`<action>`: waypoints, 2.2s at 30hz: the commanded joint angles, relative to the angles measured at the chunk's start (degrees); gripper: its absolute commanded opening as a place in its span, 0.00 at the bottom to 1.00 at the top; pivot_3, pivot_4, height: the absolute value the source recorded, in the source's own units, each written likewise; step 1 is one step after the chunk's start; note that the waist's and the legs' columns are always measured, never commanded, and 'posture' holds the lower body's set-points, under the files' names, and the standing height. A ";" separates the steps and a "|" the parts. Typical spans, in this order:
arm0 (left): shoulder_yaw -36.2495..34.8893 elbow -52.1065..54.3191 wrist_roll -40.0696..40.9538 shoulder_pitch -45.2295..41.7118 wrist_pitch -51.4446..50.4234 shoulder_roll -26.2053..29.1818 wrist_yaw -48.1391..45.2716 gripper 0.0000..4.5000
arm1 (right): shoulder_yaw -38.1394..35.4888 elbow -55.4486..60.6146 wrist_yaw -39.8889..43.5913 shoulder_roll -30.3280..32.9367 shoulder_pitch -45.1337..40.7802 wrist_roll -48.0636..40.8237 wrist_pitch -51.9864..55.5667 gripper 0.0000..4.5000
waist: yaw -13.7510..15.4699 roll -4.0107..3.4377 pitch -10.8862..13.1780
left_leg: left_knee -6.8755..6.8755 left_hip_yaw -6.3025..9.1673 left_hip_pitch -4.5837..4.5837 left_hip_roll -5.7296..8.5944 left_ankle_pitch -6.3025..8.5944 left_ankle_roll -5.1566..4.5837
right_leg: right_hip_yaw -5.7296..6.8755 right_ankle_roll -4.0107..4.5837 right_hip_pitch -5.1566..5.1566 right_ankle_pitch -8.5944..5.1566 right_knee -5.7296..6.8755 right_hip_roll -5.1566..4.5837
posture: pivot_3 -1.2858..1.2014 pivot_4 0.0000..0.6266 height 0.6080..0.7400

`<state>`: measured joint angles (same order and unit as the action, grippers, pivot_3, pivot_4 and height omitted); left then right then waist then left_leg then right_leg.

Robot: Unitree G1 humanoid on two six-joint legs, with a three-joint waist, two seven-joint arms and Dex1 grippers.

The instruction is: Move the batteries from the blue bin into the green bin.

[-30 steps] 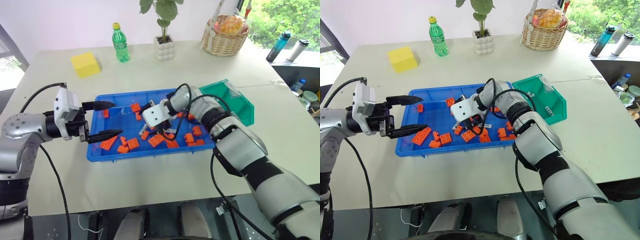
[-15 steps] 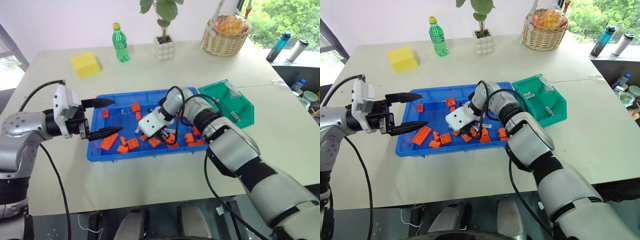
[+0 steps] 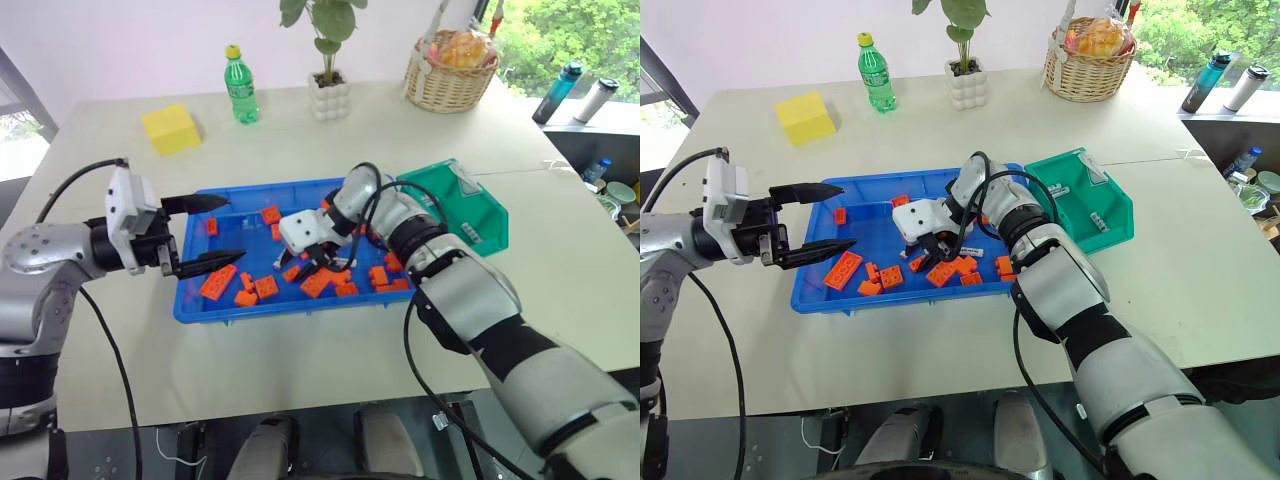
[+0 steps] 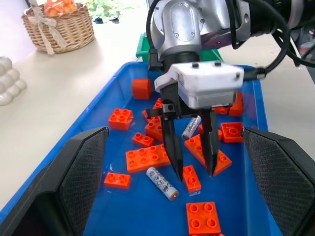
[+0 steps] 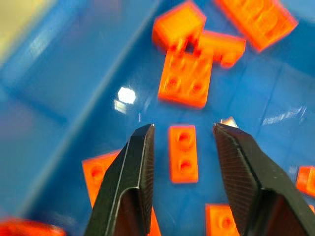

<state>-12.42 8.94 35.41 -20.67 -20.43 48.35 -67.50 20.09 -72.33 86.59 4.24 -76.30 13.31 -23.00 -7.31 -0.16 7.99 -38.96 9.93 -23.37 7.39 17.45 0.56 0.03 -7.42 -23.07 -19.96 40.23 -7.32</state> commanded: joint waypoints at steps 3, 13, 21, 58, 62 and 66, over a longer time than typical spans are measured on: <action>-0.31 -0.39 -0.63 -1.75 1.58 0.29 -0.45 1.00 | -2.53 2.64 0.19 -0.61 -3.23 -2.16 2.01 0.45 | 0.00 0.00 0.00 | 0.00 0.00 0.00 0.01 0.00 0.00 | 0.00 0.00 0.00 0.00 0.00 -0.01 | 0.52 0.24 0.98; -0.83 0.78 -0.39 -0.76 1.26 0.28 -0.40 1.00 | 2.72 -1.02 -16.71 -0.80 -4.32 7.32 -2.74 0.45 | 0.00 0.00 0.00 | 0.01 0.00 0.00 0.02 0.00 0.00 | -0.01 0.00 -0.04 0.00 0.03 -0.01 | 0.52 0.24 0.98; -2.34 2.15 0.01 0.89 0.83 0.85 0.40 1.00 | 5.74 -2.86 -21.78 -0.38 -3.55 11.93 -6.46 0.45 | -0.08 0.00 0.00 | 0.01 0.00 0.00 0.02 0.00 0.00 | -0.01 0.00 -0.06 0.00 0.05 0.00 | 0.52 0.24 0.98; -2.27 2.31 -0.10 0.56 1.18 0.66 1.28 1.00 | 8.34 -4.05 -25.56 -0.95 -1.12 16.95 -8.55 0.45 | -0.14 0.00 0.00 | 0.01 0.00 0.00 0.01 0.00 0.00 | 0.00 0.00 -0.06 0.00 0.06 0.02 | 0.52 0.24 0.98; -2.39 2.26 -0.17 0.70 1.32 0.58 1.49 1.00 | 7.68 -4.03 -22.78 -1.40 -0.90 15.69 -8.33 0.16 | -0.15 0.00 0.00 | 0.00 0.00 0.01 0.01 0.00 0.00 | -0.01 0.00 -0.06 0.00 0.06 0.02 | 0.52 0.24 0.98; -2.15 1.88 -0.28 0.27 1.53 0.39 1.58 1.00 | 6.79 -3.66 -22.02 -1.24 -1.05 14.78 -7.86 0.01 | -0.12 0.00 -0.01 | 0.00 0.00 0.01 0.01 0.00 0.00 | -0.01 0.00 -0.04 0.00 0.06 0.03 | 0.52 0.24 0.98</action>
<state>-12.73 9.80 34.50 -19.92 -19.69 48.35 -66.07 27.18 -76.43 63.27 3.34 -77.72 28.65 -31.30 -7.43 -0.16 7.98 -38.96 9.93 -23.35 7.40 17.45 0.56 0.03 -7.42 -23.11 -19.96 40.29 -7.30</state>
